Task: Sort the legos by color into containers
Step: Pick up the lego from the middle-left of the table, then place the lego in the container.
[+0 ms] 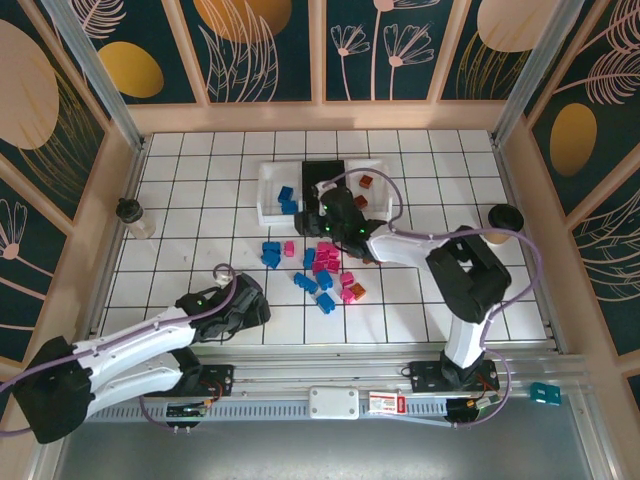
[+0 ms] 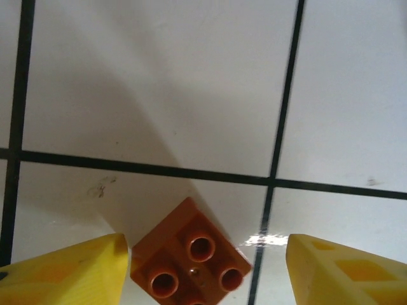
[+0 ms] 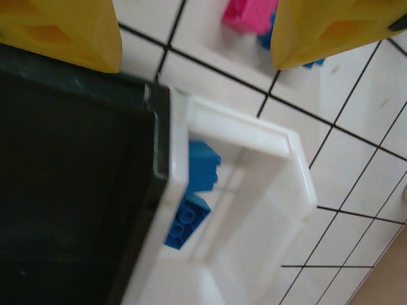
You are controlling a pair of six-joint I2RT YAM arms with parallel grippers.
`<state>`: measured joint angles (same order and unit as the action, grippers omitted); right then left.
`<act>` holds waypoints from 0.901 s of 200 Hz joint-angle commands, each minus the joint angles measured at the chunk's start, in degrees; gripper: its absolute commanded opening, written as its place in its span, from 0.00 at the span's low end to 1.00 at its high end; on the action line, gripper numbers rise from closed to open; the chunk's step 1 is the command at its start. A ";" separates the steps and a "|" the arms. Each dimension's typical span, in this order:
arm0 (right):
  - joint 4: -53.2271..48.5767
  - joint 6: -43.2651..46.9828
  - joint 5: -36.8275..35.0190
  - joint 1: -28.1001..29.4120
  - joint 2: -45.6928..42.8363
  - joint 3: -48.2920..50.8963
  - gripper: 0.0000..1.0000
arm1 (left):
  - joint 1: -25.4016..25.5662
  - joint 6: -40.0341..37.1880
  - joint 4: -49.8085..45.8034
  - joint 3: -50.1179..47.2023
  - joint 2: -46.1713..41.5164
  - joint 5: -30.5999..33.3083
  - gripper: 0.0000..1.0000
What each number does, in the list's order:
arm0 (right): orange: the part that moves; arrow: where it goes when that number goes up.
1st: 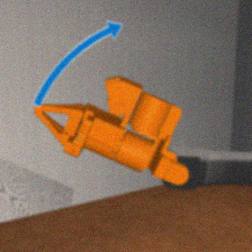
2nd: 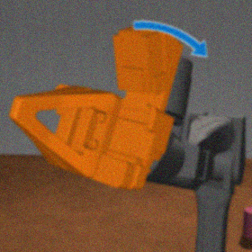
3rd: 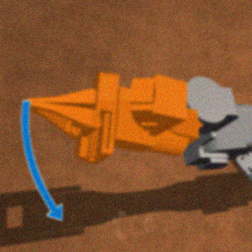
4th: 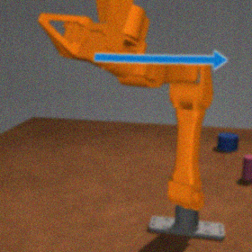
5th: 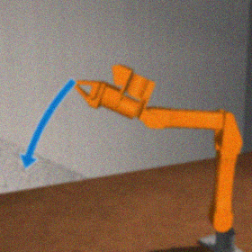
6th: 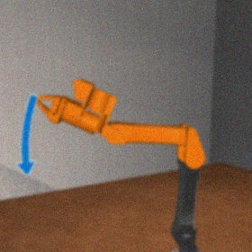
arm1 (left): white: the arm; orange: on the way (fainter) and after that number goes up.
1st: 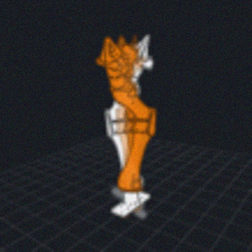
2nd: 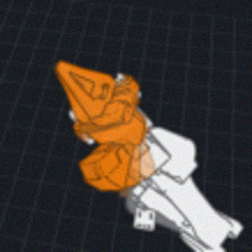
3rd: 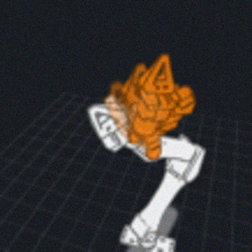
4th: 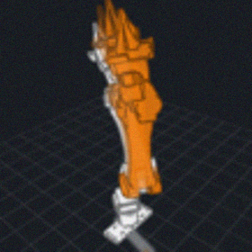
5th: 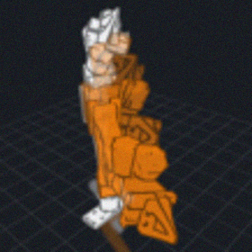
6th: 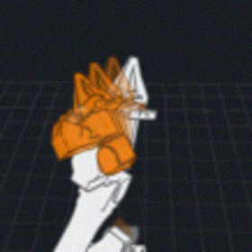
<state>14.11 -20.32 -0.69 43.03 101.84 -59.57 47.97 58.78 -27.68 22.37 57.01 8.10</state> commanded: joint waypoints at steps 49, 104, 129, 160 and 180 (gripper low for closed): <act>4.44 -2.09 -5.19 -1.71 -15.33 13.16 0.64 | 1.06 -1.18 0.84 -0.49 5.75 0.51 0.46; 4.00 -3.06 -7.20 -3.24 -23.09 19.76 0.64 | 1.21 -3.29 1.19 4.03 6.88 1.77 0.32; 3.99 -3.89 -8.59 -4.29 -28.57 23.63 0.64 | 1.17 -6.61 1.44 11.76 8.68 4.52 0.31; 2.75 -5.11 -10.03 -5.64 -35.03 27.65 0.64 | 1.16 -12.43 5.71 24.33 16.88 6.73 0.30; 1.74 -5.58 -11.37 -5.85 -38.85 29.76 0.64 | 1.06 -16.47 9.81 33.82 24.94 6.79 0.30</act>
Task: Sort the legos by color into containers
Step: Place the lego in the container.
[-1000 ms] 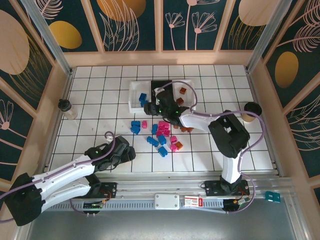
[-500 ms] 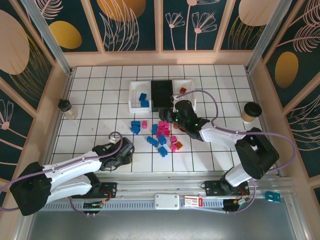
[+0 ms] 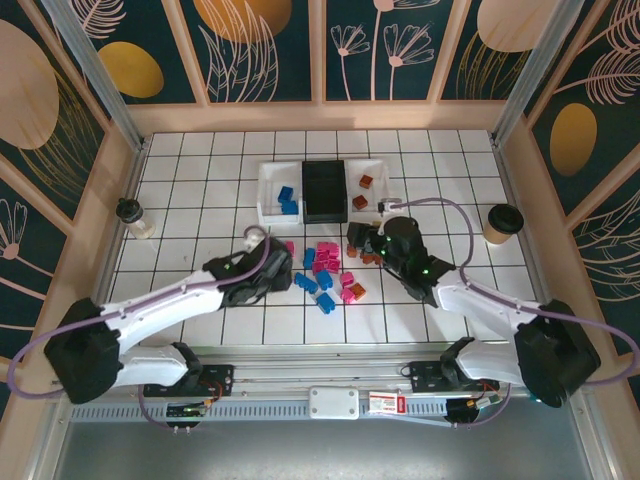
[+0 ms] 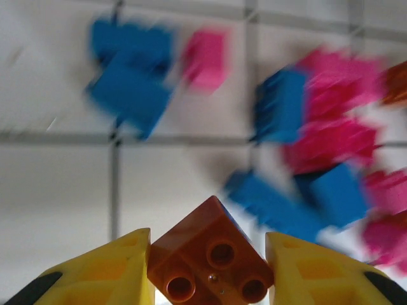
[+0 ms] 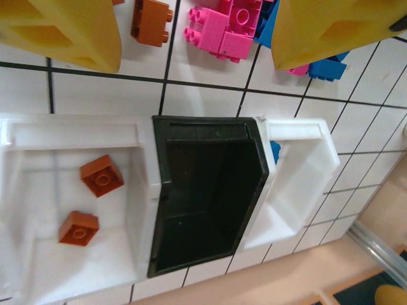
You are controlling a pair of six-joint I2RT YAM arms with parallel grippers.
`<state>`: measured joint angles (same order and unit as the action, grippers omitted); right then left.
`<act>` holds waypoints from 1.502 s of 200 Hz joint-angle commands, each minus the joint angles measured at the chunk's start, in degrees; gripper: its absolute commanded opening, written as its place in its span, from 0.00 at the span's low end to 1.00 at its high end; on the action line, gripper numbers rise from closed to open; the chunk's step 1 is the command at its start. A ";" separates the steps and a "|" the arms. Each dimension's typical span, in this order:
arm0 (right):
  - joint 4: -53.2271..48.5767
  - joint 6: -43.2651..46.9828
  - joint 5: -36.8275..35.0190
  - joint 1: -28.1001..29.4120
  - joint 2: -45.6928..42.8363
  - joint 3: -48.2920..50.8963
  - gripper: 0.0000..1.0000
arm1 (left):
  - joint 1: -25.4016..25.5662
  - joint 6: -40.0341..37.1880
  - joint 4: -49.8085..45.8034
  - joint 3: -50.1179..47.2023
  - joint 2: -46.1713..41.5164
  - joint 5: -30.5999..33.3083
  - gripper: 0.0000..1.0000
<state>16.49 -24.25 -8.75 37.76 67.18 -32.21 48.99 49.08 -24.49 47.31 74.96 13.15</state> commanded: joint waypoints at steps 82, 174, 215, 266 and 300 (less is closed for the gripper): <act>-5.43 -3.69 -3.85 -1.11 -11.25 6.94 0.64 | -3.13 -15.22 8.74 53.64 45.24 -3.94 0.30; -9.52 -4.05 -0.64 -1.02 -12.78 8.39 0.66 | -5.09 -12.44 11.92 69.54 57.76 -8.30 0.76; -9.63 -3.45 4.78 -1.02 -9.35 8.23 0.66 | -5.05 -11.66 16.97 63.14 47.39 -10.84 0.91; -7.47 -1.37 9.25 2.62 1.04 3.38 0.66 | -5.05 -10.95 28.25 34.87 23.71 -11.21 0.99; -11.30 -0.02 4.84 6.74 7.64 -1.41 0.66 | -5.05 -10.00 30.13 14.34 7.08 -7.17 0.99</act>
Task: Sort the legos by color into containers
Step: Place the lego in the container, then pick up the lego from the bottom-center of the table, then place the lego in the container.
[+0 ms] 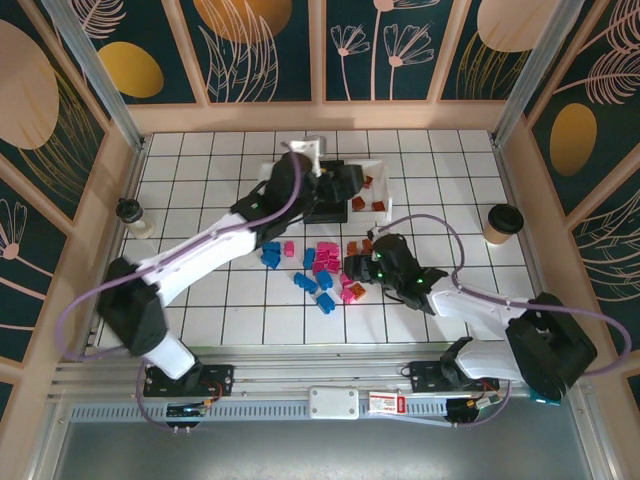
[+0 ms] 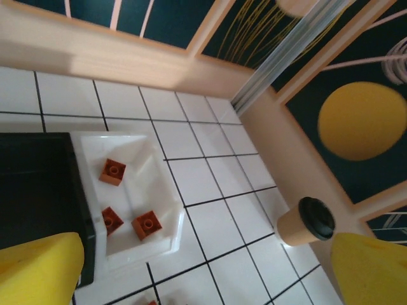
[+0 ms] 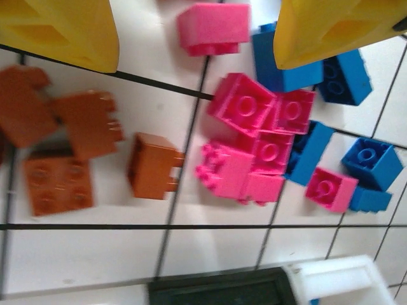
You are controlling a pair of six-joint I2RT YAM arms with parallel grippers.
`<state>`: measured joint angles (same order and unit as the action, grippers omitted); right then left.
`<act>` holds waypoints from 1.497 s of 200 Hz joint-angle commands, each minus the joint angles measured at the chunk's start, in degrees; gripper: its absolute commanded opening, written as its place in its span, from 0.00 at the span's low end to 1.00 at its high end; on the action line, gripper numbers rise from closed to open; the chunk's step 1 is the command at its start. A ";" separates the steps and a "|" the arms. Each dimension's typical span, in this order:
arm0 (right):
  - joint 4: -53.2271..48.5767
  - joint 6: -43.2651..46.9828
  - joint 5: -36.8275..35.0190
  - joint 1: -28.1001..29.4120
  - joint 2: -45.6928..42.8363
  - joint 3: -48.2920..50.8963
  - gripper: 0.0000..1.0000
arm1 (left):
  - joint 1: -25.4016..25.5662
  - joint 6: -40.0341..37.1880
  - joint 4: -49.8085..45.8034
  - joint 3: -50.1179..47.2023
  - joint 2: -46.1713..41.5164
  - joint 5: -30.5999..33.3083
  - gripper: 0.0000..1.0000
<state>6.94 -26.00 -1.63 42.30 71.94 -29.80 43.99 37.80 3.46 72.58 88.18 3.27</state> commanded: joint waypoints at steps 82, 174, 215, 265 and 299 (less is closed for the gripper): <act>-12.93 4.97 -8.64 7.74 14.68 -11.75 0.64 | -0.05 3.99 -4.31 -35.17 -28.26 10.51 0.99; -13.59 4.91 -8.46 7.98 18.21 -12.39 0.46 | -0.04 3.82 -7.81 -36.98 -32.15 14.37 0.99; -13.44 5.57 -8.65 7.97 13.69 -12.20 0.26 | -0.05 3.46 -8.78 -37.02 -32.42 15.78 0.99; -13.43 9.46 -6.75 5.09 7.93 -19.31 0.19 | -0.07 4.38 -9.45 -39.09 -33.93 17.97 0.99; -8.79 11.55 -6.70 0.86 16.38 -29.34 0.19 | -0.04 5.51 -9.52 -41.12 -34.25 18.02 0.99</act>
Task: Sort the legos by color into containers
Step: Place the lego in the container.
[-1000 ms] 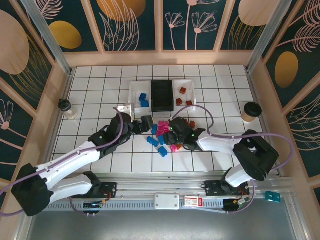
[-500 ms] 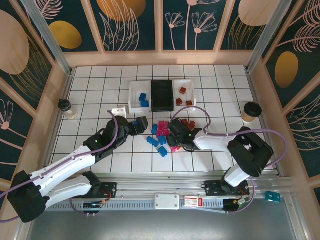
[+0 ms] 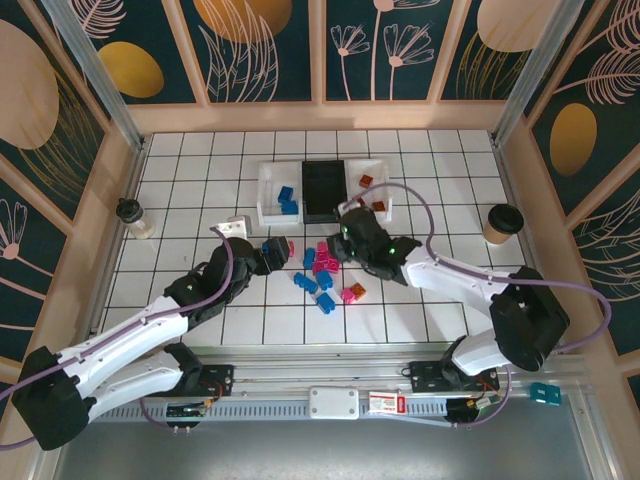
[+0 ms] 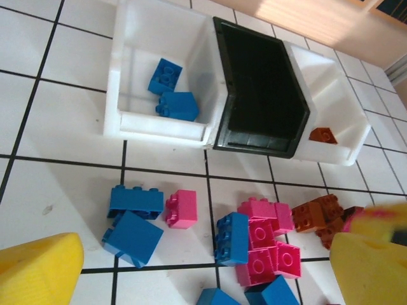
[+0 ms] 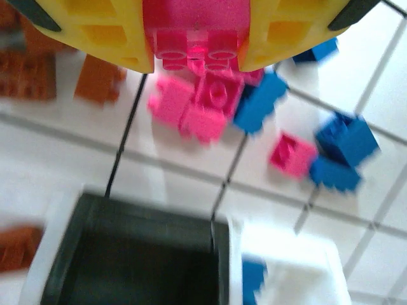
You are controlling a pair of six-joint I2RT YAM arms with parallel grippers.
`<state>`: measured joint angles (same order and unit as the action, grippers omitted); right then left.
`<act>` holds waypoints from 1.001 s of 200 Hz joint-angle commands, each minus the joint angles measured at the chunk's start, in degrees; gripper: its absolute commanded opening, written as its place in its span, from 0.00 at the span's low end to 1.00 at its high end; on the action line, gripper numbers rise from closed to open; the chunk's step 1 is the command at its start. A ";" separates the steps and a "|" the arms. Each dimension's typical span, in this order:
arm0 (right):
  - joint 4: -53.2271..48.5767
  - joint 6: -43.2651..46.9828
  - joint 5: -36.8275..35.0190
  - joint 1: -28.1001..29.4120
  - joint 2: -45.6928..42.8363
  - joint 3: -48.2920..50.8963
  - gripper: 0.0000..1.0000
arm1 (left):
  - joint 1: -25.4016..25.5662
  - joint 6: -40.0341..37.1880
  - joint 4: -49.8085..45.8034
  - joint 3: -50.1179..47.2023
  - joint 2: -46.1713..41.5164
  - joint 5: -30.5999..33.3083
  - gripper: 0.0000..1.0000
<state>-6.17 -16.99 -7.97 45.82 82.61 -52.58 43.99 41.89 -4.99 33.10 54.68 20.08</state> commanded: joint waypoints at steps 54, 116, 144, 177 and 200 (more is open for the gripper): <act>4.77 1.26 -3.65 -8.12 25.81 -24.81 0.20 | -0.04 2.21 -2.19 -4.39 -2.68 0.94 0.99; 4.77 -0.27 -1.17 -9.52 34.31 -34.26 0.53 | -0.04 1.82 -1.92 -6.48 -1.86 0.39 0.99; 5.66 -0.30 -0.26 -9.10 31.29 -32.52 0.59 | -0.31 -0.50 -1.08 -5.35 1.64 -0.86 0.99; 8.53 -0.83 0.39 -8.04 24.54 -24.21 0.61 | -2.97 -4.11 0.66 -2.34 9.80 -4.91 0.96; 10.14 -1.70 0.79 -7.68 20.55 -18.49 0.61 | -4.06 -5.32 2.61 -0.62 16.34 -6.94 0.86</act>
<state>0.67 -17.15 -7.68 37.26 108.84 -75.61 41.04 39.55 -5.65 29.61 66.17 16.45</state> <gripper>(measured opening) 0.611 0.906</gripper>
